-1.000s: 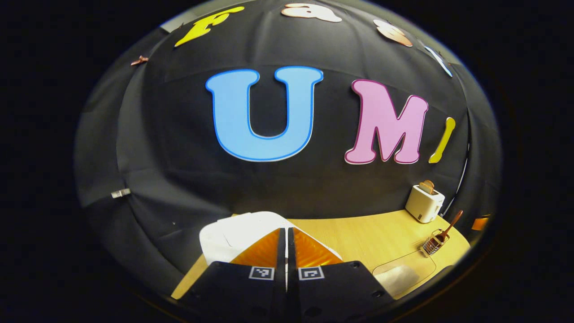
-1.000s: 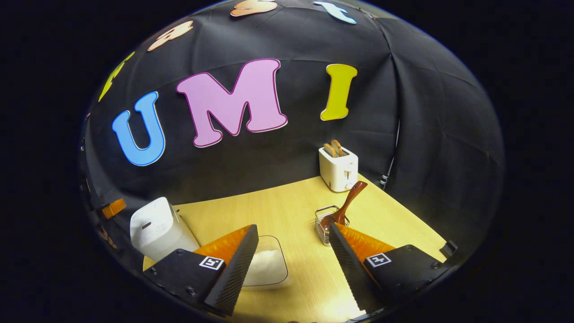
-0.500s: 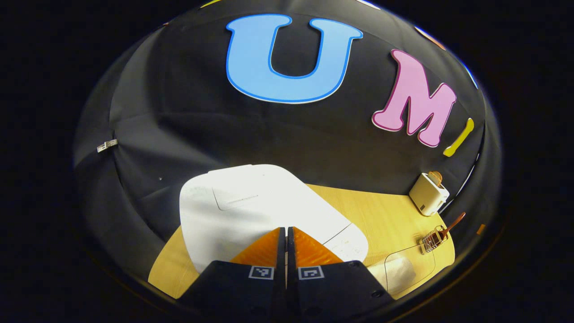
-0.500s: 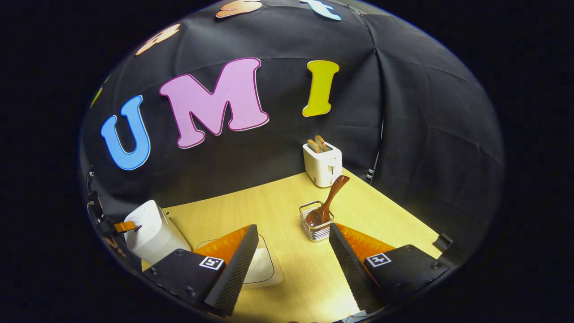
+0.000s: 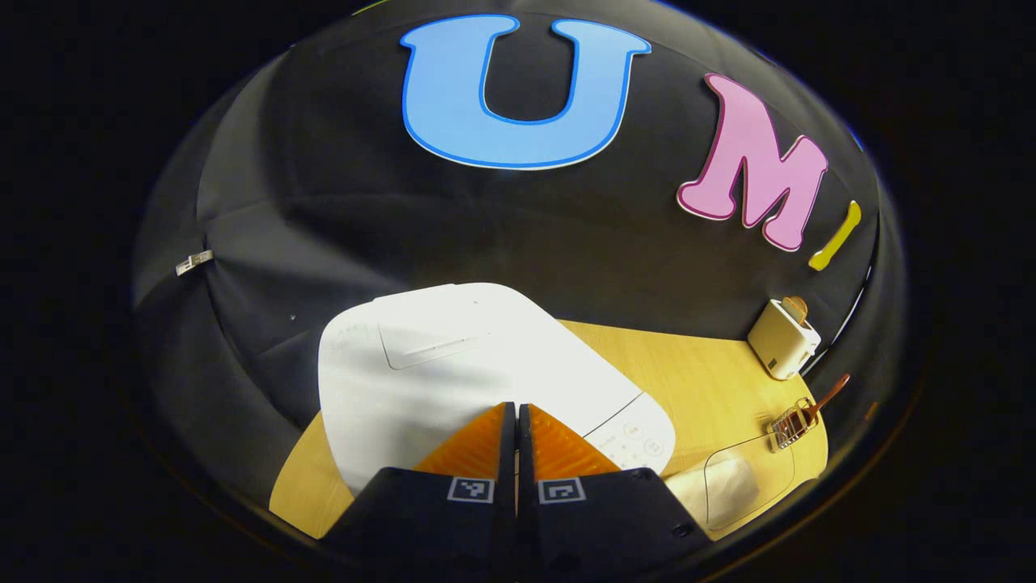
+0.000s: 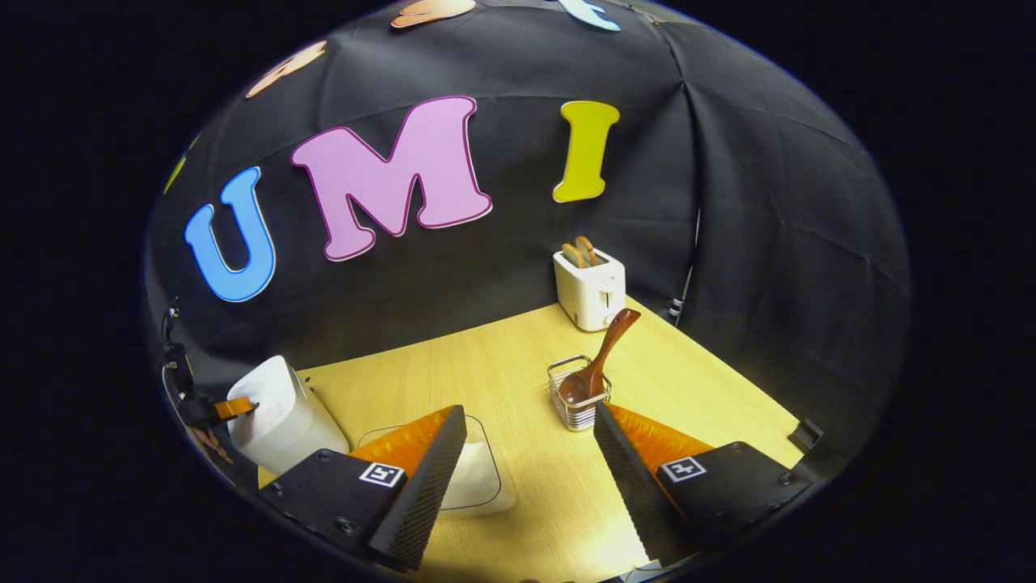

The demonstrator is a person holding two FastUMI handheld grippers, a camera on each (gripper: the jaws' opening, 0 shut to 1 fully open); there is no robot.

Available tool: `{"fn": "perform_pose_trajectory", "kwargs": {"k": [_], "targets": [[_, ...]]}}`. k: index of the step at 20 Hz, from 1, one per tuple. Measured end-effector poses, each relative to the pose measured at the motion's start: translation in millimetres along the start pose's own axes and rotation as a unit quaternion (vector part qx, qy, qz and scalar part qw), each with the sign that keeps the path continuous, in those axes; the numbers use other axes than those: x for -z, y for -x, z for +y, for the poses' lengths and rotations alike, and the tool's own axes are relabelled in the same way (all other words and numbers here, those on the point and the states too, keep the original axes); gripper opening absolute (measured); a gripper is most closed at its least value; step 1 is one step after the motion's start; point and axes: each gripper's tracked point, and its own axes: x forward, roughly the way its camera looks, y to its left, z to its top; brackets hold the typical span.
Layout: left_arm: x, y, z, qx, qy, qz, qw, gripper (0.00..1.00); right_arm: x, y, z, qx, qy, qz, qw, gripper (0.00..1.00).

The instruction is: Close the left gripper, press the button to open the rice cooker; take a wooden spoon from the chopstick holder with the right hand, scoop a spoonful of rice and pour it into the rice cooker, then put the wooden spoon back into the chopstick holder.

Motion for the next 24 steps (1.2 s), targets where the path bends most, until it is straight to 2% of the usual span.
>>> {"fn": "perform_pose_trajectory", "kwargs": {"k": [5, 11, 15, 19, 24], "targets": [[-9, 4, -1, -0.017, -0.037, 0.000, 0.999, 0.06, 0, 0, 3, -0.014, 0.006, -0.001, 1.000, 0.99], [-64, 52, -22, -0.025, -0.065, -0.080, 0.994, 0.06, 3, -1, -3, -0.022, 0.013, 0.003, 1.000, 0.98], [-71, 84, -55, 0.010, -0.038, -0.107, 0.994, 0.05, 3, -6, -6, -0.028, 0.013, 0.005, 1.000, 0.99], [-51, 107, -86, 0.059, -0.014, -0.114, 0.992, 0.05, 0, -17, -11, -0.033, 0.017, 0.006, 0.999, 0.99], [-22, 123, -116, 0.078, 0.001, -0.106, 0.991, 0.05, -18, -40, -19, -0.044, 0.020, -0.007, 0.999, 0.98]]}}
